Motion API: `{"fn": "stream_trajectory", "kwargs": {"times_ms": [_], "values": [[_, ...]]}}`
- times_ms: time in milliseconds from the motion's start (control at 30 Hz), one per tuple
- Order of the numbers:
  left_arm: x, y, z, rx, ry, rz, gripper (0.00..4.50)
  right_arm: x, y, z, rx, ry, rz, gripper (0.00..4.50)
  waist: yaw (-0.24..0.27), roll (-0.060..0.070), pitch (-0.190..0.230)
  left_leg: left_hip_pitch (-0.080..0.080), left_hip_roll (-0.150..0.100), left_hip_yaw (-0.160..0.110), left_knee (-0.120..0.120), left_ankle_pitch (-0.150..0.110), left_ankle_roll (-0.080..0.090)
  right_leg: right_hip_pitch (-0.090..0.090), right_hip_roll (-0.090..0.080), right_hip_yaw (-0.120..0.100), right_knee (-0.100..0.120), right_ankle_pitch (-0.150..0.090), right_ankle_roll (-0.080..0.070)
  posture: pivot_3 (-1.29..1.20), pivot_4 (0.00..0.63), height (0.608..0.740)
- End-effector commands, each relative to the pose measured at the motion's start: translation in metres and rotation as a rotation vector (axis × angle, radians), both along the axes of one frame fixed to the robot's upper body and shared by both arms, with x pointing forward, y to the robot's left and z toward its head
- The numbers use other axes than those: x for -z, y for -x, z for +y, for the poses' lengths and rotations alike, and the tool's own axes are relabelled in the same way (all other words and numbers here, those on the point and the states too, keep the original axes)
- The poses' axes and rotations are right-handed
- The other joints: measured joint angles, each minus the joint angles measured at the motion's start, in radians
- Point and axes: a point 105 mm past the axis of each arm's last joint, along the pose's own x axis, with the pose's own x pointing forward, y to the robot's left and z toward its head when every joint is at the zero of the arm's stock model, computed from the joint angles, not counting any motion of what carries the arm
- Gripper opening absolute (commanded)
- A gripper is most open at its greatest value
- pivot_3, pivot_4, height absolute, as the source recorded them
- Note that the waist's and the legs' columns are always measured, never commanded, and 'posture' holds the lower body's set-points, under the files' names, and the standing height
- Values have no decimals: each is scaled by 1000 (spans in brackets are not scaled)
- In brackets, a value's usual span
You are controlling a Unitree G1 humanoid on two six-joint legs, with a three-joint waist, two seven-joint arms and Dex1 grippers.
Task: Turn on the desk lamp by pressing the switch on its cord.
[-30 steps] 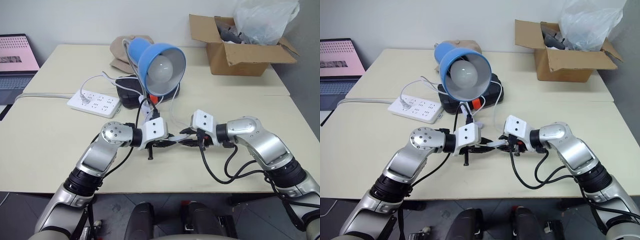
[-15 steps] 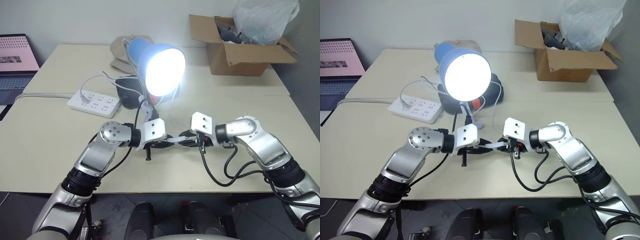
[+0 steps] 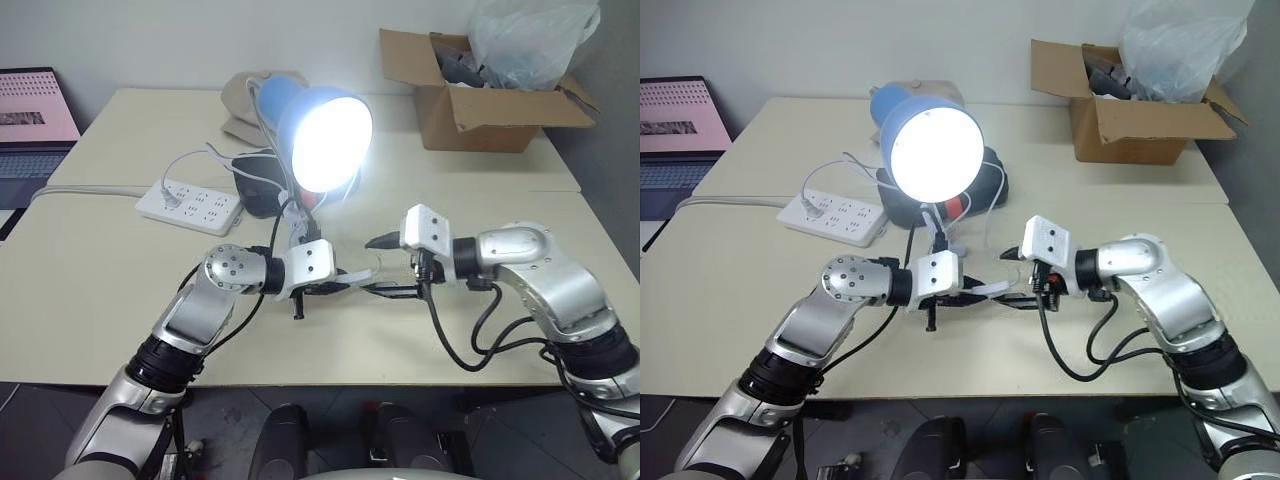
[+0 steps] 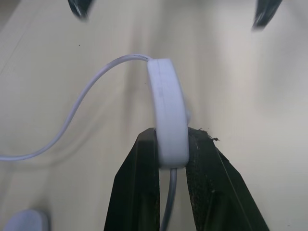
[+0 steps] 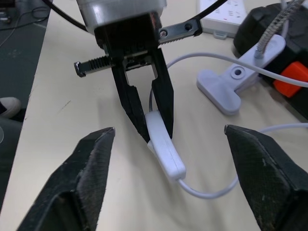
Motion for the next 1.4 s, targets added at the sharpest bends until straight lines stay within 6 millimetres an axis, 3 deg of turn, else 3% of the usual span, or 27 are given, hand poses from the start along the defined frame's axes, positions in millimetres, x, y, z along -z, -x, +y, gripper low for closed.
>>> {"fn": "stream_trajectory", "kwargs": {"times_ms": [33, 233, 400, 467, 533, 733, 900, 1233, 1400], "values": [[3, -12, -6, -46, 2, -61, 414, -12, 15, -15, 61, -9, -28, 4500, 1, 0, 0, 0, 0, 0, 0, 0, 0, 0, 0, 0, 0, 0, 0, 0, 150, 740], [8, -30, -5, -95, 6, -99, 414, -1, 41, -31, 184, -6, 35, 4500, -1, 0, 0, 1, 0, 0, 0, 0, 0, 0, 0, 0, 0, 0, 0, 0, 150, 740], [11, -32, -7, -71, 14, -81, 414, 13, 45, -38, 279, 30, 30, 4500, -3, 0, 0, 1, 0, 0, 0, 0, 0, 0, 0, 0, 1, 0, 0, 0, 150, 740], [11, -34, -6, -67, 11, -86, 1118, 16, 47, -39, 287, 37, 34, 4500, -3, 0, 0, 1, 0, 0, 0, 0, 0, 1, 0, 0, 0, 0, 0, 0, 150, 740], [9, -35, -5, -72, 15, -91, 1323, 18, 47, -40, 294, 39, 36, 4500, -3, 0, 0, 1, -1, 0, 0, 0, 0, 1, 0, 0, 0, 0, 0, 0, 150, 740], [0, -35, -2, -84, 55, -99, 2538, 20, 42, -44, 308, 51, 38, 4500, -3, 0, 0, 1, -1, -1, 0, 0, 0, 1, 0, 0, 0, 0, 0, 0, 150, 740], [-9, -13, 18, -76, 80, -60, 3673, 16, 37, -46, 305, 47, 13, 4500, -8, 0, 0, 1, 0, 0, 0, 0, 0, 1, 0, 1, 0, 0, 0, 0, 150, 740], [-47, 21, 71, -304, 271, -115, 3673, -3, 27, -58, 282, -23, -53, 4500, -4, 0, 0, 2, 0, 0, 0, 0, 0, 2, -1, 0, 0, 0, 1, 0, 150, 740], [-44, 41, 99, -390, 277, -30, 3673, -7, 33, -70, 246, -31, -59, 4500, -3, 0, 0, 3, 0, -1, -1, 0, 0, 2, -1, 0, -1, 0, 0, 0, 150, 740]]}}
